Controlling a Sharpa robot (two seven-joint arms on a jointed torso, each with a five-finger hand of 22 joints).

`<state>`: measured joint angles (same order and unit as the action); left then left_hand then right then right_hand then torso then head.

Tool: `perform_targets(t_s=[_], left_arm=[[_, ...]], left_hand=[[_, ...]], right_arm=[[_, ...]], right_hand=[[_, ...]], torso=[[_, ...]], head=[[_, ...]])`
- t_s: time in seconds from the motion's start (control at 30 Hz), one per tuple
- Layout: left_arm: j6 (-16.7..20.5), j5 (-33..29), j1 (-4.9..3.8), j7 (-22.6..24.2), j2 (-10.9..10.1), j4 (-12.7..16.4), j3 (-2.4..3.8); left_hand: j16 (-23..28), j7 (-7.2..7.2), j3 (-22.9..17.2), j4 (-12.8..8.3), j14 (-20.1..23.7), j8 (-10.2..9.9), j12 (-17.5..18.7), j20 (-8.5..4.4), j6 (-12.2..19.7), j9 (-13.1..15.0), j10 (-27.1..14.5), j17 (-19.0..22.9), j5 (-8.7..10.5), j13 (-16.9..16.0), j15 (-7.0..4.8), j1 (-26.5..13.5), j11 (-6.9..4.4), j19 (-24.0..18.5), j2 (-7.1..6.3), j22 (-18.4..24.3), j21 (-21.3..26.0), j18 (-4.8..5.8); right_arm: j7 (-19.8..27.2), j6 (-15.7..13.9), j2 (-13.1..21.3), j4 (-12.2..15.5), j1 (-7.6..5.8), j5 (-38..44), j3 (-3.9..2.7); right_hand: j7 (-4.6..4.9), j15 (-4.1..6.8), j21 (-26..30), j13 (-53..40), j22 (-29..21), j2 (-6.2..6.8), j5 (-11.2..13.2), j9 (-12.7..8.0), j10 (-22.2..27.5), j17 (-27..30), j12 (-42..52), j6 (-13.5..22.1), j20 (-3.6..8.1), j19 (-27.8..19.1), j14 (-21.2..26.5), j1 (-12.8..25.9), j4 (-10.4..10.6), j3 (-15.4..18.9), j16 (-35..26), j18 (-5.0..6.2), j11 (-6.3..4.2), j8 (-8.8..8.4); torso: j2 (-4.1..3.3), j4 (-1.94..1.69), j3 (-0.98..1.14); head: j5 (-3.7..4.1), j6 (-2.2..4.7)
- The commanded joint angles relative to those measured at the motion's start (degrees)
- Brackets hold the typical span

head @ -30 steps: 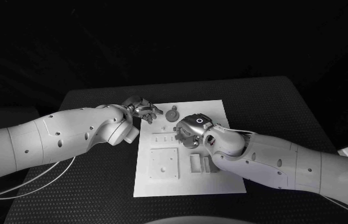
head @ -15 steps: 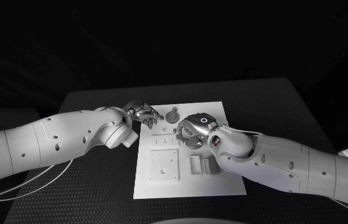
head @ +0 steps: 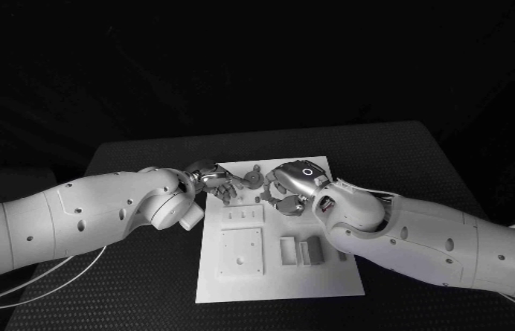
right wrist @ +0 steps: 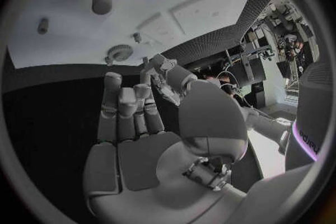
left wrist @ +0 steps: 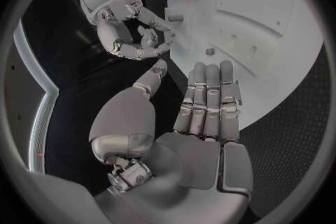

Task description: Assemble the parts on the task board

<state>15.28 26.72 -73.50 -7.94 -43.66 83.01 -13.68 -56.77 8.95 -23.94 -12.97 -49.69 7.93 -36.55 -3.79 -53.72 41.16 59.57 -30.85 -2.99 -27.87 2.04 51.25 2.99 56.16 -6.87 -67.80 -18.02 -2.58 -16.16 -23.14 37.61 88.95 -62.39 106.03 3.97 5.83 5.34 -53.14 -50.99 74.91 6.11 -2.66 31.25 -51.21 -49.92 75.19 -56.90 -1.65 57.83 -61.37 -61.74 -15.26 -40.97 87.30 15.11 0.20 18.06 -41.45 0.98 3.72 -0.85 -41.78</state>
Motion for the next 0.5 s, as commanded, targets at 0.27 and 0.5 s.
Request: perform_targets(t_s=[0.27,0.5], left_arm=[[-9.7,-8.8,0.15,4.3,0.6,0.2,-0.04],[-12.3,-9.1,0.26,4.7,0.9,0.4,-0.04]], left_hand=[[0.5,0.66,2.7,-0.1,1.4,-1.3,0.7,0.43,2.1,-1.4,-1.5,0.0,0.16,0.3,0.34,-3.4,0.67,-0.8,0.46,0.4,1.3,-0.93],[0.4,0.36,2.5,-0.7,1.7,-1.3,0.6,0.57,2.2,-1.8,-1.8,-0.1,0.16,0.3,0.45,-2.8,0.6,-0.9,1.8,0.4,1.6,-1.04]], right_arm=[[0.4,-1.0,0.2,1.2,-0.31,0.1,-0.7],[0.7,-1.1,0.1,1.5,-0.33,0.1,-0.96]], right_hand=[[0.4,0.3,-0.3,0.1,1.0,0.29,-0.2,0.4,-0.2,0.1,0.2,-1.0,0.01,0.4,-0.3,0.4,-0.1,-0.6,0.3,-0.11,-0.05,0.34],[0.39,0.32,-0.4,0.1,1.0,0.52,-0.2,0.4,-0.3,0.1,0.2,-1.0,0.03,0.4,-0.4,0.4,-0.2,-0.6,0.3,-0.11,-0.06,0.36]], torso=[[-0.12,-0.13,0.04],[-0.12,-0.17,0.04]], head=[[-0.1,0.59],[-0.1,0.62]])
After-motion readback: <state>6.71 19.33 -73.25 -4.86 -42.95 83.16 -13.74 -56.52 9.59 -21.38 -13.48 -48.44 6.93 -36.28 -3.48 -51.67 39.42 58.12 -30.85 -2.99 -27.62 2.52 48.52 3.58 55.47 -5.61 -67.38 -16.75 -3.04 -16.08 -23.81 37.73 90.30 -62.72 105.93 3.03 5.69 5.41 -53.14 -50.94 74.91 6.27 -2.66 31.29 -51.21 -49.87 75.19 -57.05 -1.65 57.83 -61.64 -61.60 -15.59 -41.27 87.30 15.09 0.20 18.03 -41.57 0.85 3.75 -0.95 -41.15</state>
